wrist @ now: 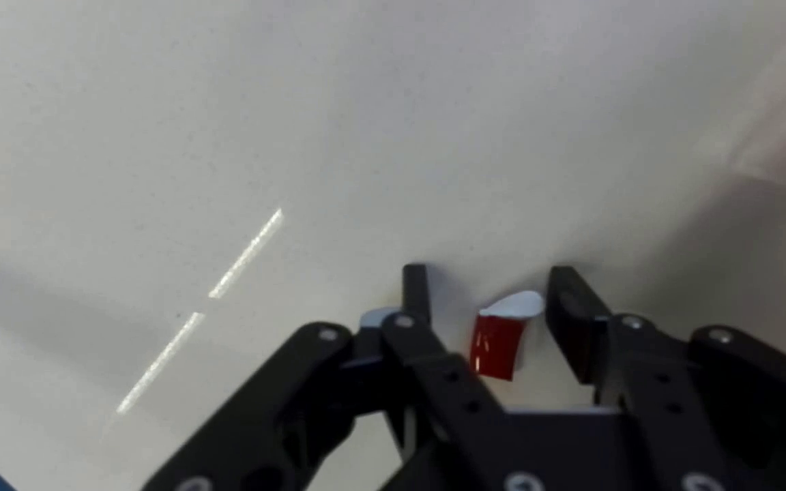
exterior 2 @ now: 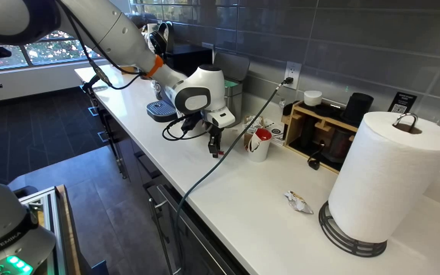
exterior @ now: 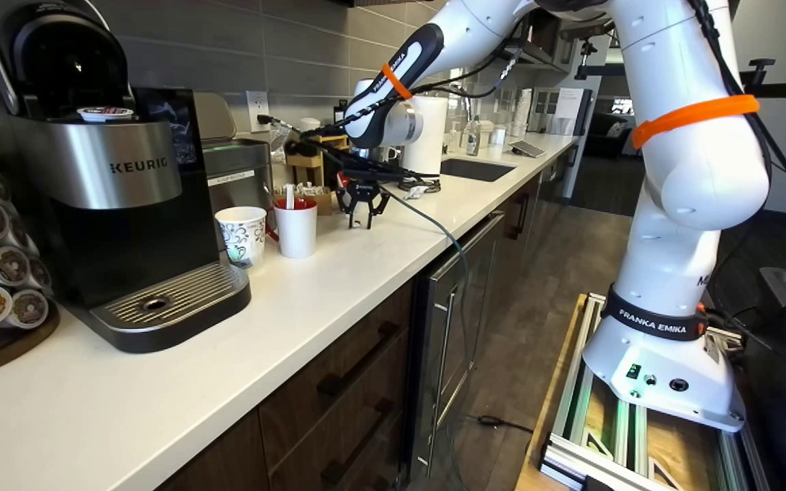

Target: Move the cup and mug to the left and put the broken piece inside the broken mug

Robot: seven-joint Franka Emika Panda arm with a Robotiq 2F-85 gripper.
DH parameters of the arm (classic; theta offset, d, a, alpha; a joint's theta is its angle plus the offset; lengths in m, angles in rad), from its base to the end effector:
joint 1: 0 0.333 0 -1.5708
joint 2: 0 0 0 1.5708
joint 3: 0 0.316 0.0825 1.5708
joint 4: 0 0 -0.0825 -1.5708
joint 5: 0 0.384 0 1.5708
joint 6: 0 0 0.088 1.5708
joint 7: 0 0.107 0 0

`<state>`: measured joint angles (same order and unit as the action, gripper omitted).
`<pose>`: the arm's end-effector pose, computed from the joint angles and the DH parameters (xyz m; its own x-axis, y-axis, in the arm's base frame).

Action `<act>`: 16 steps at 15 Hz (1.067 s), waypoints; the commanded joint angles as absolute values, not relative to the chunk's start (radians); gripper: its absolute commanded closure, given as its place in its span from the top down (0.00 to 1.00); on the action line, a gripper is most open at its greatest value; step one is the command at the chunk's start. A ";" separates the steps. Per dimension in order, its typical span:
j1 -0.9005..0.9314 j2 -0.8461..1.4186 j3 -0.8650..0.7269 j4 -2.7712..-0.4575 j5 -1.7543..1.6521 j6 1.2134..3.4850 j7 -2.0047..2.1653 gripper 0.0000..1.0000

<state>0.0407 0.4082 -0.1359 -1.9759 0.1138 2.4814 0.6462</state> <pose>0.6206 -0.0561 0.2722 0.6831 -0.7273 0.0662 -0.7228 -0.6863 -0.0810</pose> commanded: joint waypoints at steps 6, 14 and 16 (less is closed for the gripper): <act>0.064 0.375 -0.142 -2.024 0.088 2.527 0.706 0.00; 0.014 0.268 -0.110 -1.967 0.149 2.304 0.627 0.03; -0.021 0.250 -0.100 -1.919 0.189 2.131 0.548 0.03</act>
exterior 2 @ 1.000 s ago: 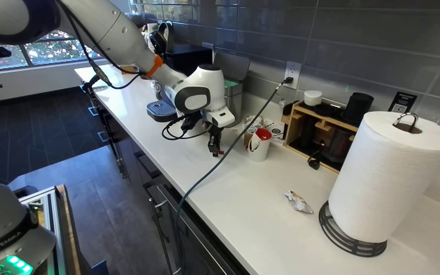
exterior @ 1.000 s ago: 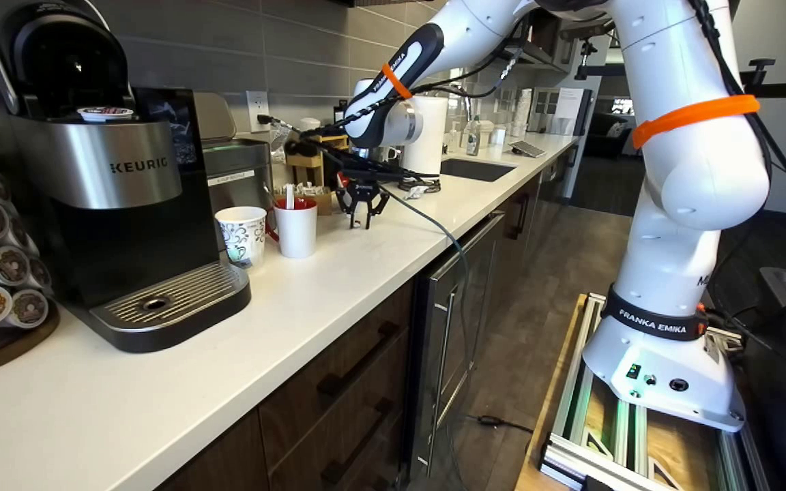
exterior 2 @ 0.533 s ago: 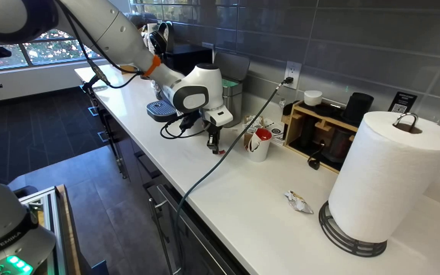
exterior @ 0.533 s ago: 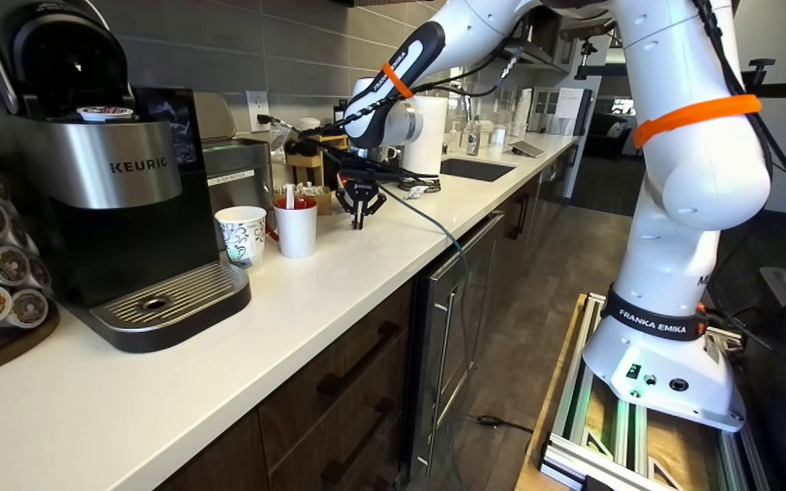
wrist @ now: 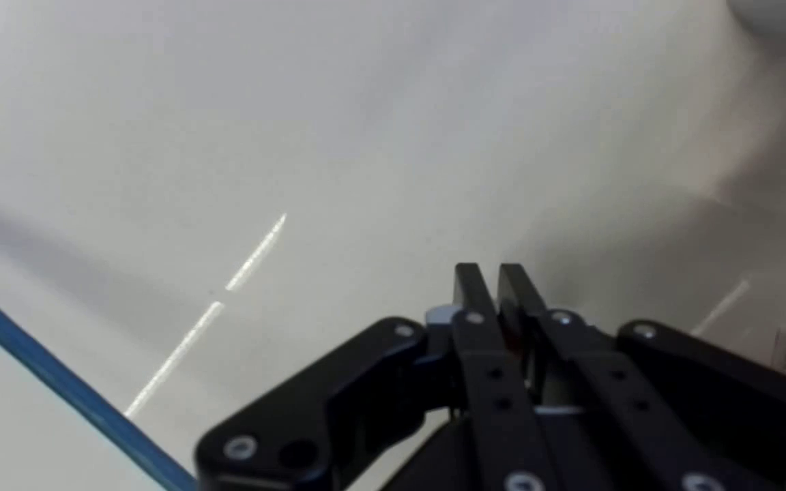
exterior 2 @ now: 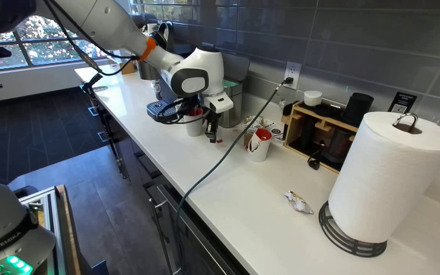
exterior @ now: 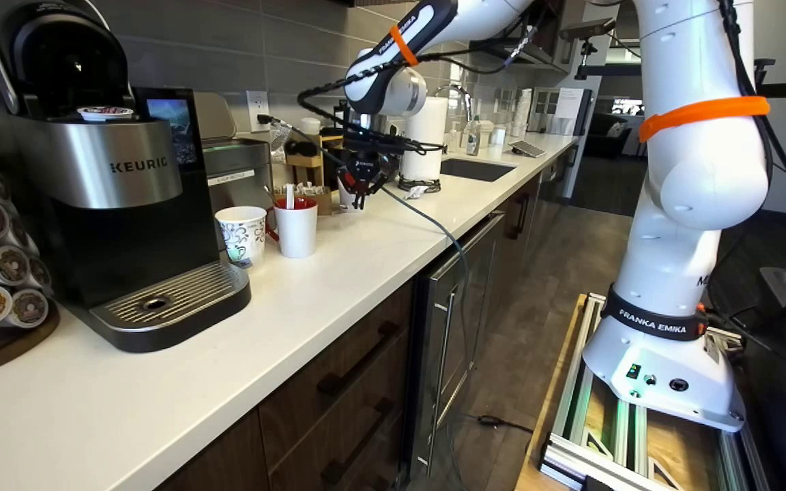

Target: Move the cup and mug to the left and put the broken piece inside the broken mug

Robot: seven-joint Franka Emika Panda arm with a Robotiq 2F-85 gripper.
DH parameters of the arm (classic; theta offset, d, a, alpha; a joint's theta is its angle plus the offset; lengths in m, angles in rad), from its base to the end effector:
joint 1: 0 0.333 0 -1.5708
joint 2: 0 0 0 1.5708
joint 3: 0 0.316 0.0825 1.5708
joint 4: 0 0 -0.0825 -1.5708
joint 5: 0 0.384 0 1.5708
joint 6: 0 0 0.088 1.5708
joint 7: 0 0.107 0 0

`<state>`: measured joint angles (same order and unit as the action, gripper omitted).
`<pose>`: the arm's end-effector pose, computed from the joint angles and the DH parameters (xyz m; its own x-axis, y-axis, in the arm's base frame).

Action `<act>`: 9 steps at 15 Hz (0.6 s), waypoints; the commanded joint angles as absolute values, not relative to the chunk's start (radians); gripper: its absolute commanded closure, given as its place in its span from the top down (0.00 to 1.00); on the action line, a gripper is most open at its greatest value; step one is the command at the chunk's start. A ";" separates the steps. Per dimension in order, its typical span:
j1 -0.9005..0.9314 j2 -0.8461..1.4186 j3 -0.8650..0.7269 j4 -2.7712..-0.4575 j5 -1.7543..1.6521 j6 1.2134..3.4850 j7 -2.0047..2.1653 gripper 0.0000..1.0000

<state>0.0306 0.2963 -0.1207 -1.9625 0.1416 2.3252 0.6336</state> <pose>0.6132 -0.0497 0.3314 0.6886 -0.7251 0.0095 -0.7209 -0.6859 -0.0992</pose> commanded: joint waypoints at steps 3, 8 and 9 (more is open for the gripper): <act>-0.054 0.254 -0.120 -1.798 0.210 1.981 0.547 0.03; -0.087 0.369 -0.110 -1.613 0.334 2.019 0.568 0.03; -0.087 0.397 -0.110 -1.574 0.336 2.019 0.577 0.03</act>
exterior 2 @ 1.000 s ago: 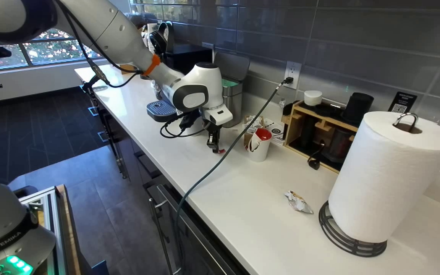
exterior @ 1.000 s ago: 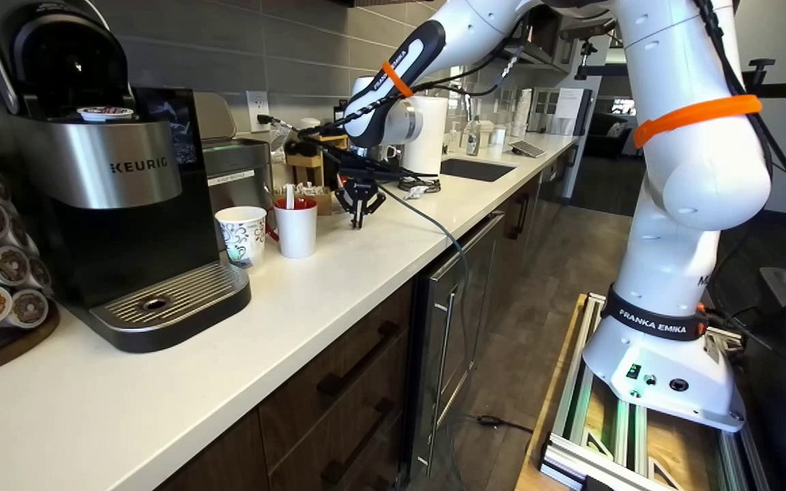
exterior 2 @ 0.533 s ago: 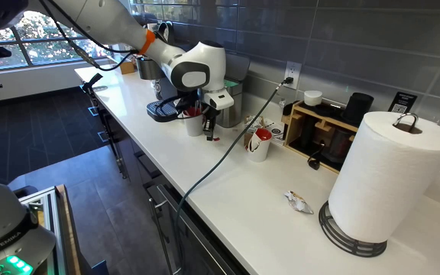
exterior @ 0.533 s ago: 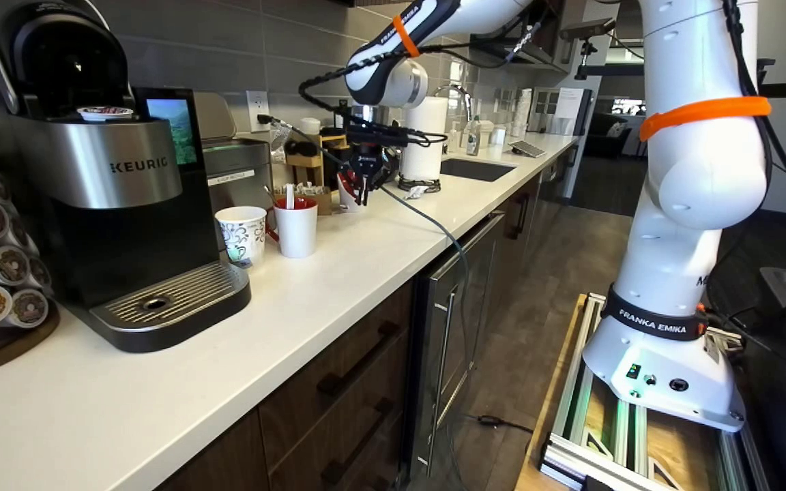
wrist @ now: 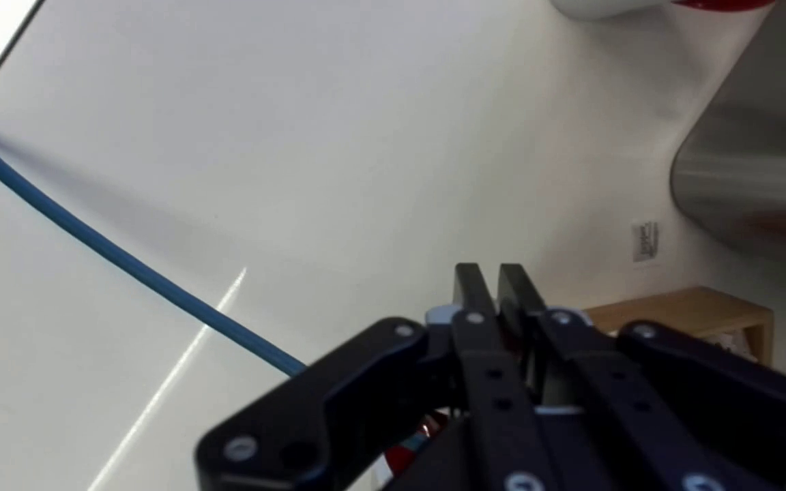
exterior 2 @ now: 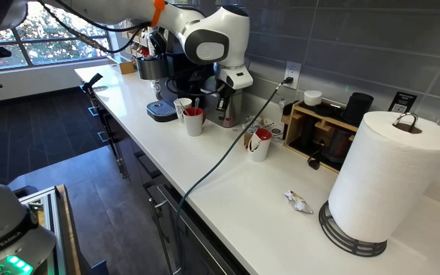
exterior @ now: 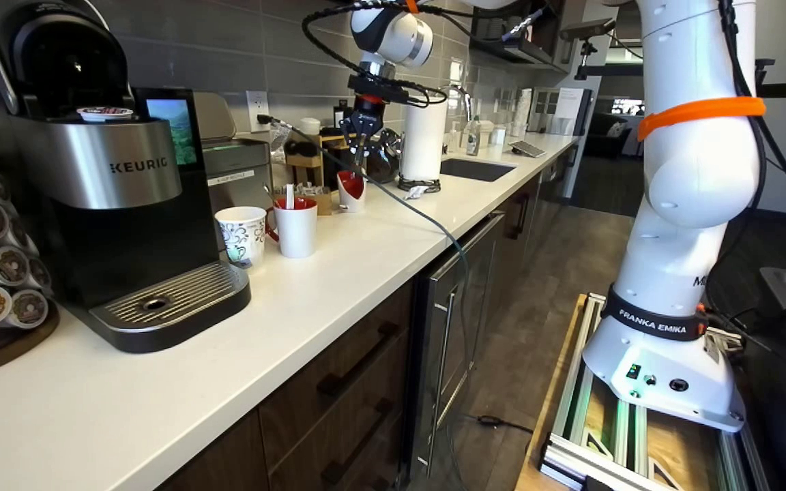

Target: Move the cup and mug to the left and put the broken piece inside the broken mug

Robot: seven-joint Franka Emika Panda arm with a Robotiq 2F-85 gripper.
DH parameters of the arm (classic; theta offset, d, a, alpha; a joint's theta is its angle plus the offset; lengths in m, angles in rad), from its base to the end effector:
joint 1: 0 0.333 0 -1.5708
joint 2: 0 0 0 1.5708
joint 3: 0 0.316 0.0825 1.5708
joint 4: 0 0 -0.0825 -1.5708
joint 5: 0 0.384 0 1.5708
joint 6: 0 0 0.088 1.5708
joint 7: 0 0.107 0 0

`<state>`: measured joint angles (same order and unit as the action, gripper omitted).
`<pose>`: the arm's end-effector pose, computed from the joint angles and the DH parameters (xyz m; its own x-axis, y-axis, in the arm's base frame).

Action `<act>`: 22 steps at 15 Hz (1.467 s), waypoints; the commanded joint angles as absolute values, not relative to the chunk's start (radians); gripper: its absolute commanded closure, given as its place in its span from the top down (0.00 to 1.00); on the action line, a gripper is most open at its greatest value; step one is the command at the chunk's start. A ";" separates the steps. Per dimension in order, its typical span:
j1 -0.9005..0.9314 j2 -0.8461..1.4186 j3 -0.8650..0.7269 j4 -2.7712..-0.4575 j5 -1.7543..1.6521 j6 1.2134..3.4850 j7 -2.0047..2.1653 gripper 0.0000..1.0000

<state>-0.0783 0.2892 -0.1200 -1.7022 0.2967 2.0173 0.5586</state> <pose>0.6369 -0.1039 0.4291 0.6449 -0.7561 -0.1115 -0.7593 -0.6171 -0.2066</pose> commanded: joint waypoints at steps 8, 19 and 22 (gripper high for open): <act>-0.128 0.635 -0.128 -1.231 0.335 1.969 0.760 0.03; -0.237 0.795 -0.067 -0.926 0.375 1.411 0.838 0.03; -0.262 0.810 -0.027 -0.887 0.441 1.278 0.787 0.03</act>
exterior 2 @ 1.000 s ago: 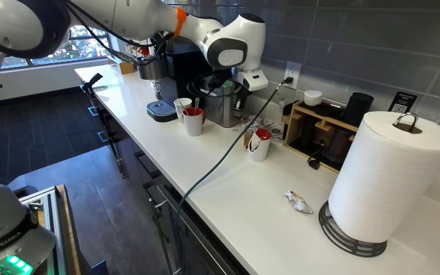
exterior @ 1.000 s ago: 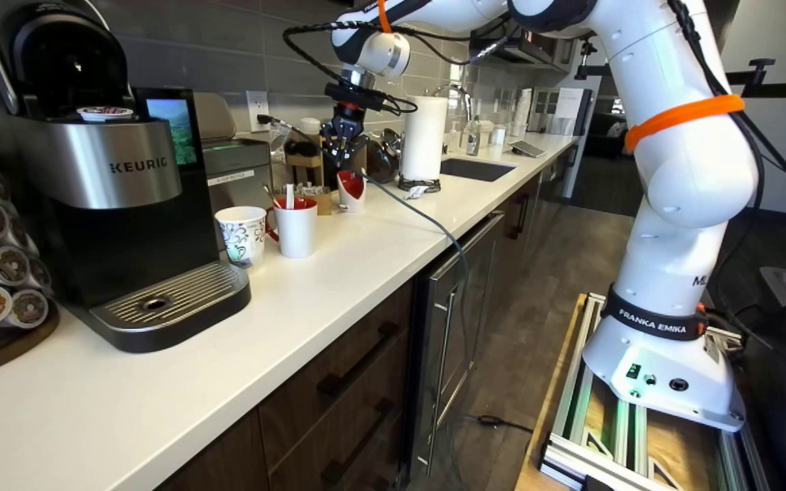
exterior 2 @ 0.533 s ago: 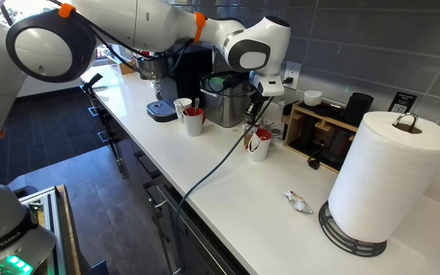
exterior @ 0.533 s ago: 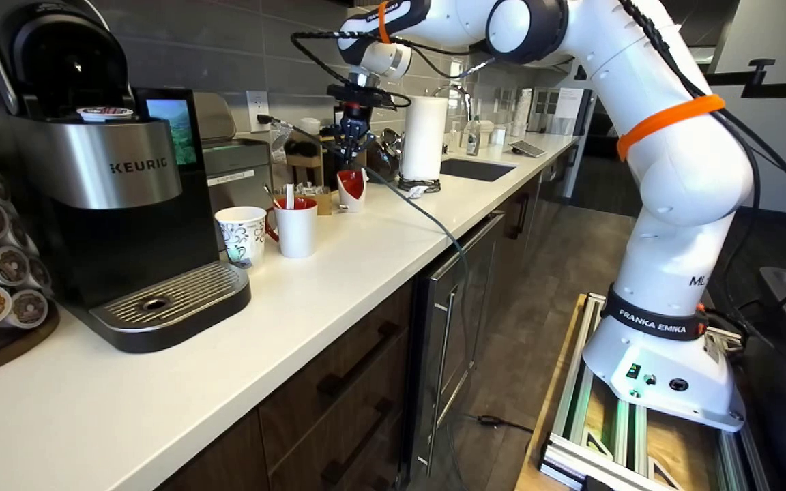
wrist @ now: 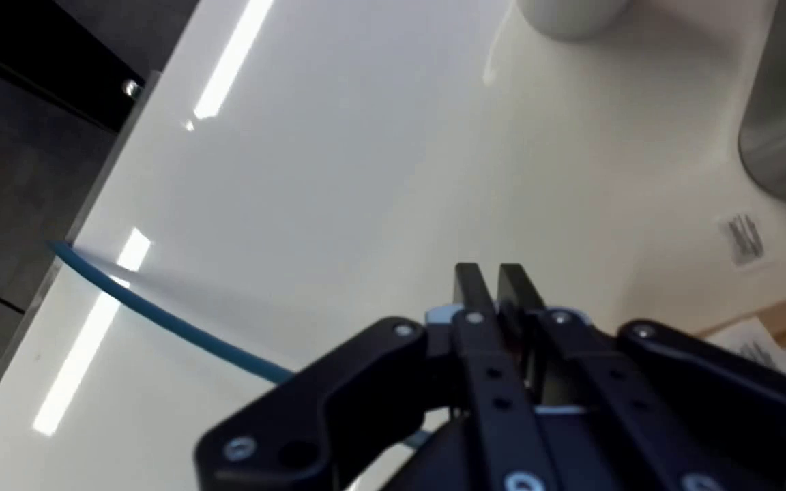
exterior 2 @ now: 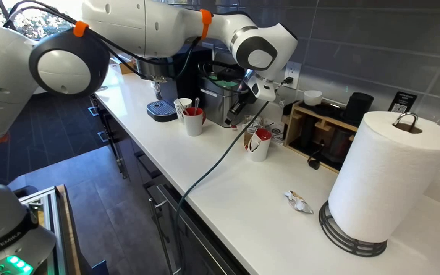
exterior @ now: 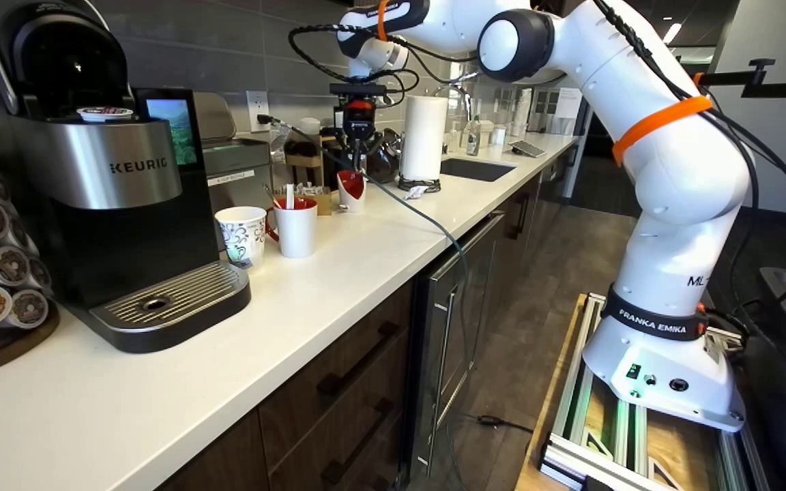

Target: Move the cup and mug to the left and put the broken piece inside the broken mug

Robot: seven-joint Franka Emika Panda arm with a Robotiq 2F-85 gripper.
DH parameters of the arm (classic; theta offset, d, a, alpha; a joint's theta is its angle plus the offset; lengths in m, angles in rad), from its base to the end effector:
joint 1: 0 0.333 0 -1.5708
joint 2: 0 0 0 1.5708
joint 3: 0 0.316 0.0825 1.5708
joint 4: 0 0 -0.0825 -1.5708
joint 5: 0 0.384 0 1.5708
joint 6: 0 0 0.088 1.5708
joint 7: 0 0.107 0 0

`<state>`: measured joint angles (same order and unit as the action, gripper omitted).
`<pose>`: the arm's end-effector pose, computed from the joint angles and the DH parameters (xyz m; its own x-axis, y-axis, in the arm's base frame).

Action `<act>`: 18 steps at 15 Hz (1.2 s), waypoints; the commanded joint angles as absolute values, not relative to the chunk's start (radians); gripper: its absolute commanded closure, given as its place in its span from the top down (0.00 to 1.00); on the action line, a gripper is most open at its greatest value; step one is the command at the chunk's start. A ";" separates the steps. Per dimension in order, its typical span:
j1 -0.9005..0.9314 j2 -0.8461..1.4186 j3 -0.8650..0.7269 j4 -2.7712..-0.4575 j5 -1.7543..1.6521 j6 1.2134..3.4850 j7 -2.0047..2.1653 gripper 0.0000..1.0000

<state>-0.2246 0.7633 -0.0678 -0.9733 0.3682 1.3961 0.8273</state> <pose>0.7047 -0.1494 0.3987 0.3939 -0.8025 -0.4482 -0.8910 -0.4531 0.0280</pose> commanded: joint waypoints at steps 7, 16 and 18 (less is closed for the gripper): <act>-0.322 0.813 -0.030 -0.808 0.580 1.413 0.827 0.03; -0.262 0.854 -0.095 -0.800 0.483 1.631 0.977 0.03; -0.253 0.867 -0.112 -0.801 0.465 1.625 1.034 0.03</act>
